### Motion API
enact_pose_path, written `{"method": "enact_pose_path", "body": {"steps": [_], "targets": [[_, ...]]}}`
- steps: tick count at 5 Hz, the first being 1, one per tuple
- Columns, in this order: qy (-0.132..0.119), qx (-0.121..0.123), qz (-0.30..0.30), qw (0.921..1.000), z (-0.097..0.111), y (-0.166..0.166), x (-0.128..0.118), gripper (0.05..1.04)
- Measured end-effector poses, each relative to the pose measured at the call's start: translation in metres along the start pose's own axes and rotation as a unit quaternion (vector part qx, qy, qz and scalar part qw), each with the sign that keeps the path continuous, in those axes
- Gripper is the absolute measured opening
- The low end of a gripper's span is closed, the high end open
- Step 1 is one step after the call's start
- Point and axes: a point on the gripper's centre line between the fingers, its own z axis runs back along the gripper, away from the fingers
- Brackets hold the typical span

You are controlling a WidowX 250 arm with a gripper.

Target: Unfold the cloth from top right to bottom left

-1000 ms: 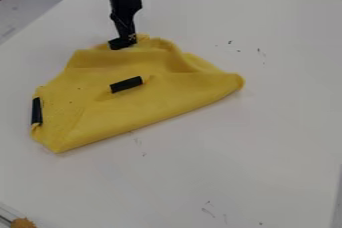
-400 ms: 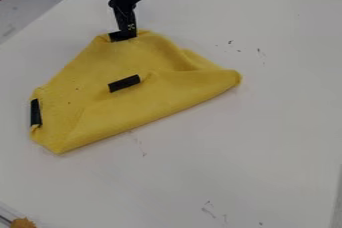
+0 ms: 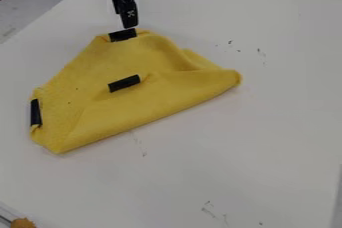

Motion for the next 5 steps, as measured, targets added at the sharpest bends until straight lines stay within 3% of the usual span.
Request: {"method": "enact_pose_path", "body": {"steps": [1,2,3,4,5], "targets": [[0.021,-0.012,0.034,0.9991,0.006,-0.002,0.005,1.004],[0.07,-0.01,0.091,0.9933,-0.009,-0.032,0.021,1.0],[0.068,0.021,0.114,0.9909,0.008,-0.058,0.048,1.0],[0.065,0.044,0.135,0.9877,0.013,-0.072,0.053,1.0],[0.065,0.046,0.134,0.9878,0.003,-0.082,0.058,1.0]]}}
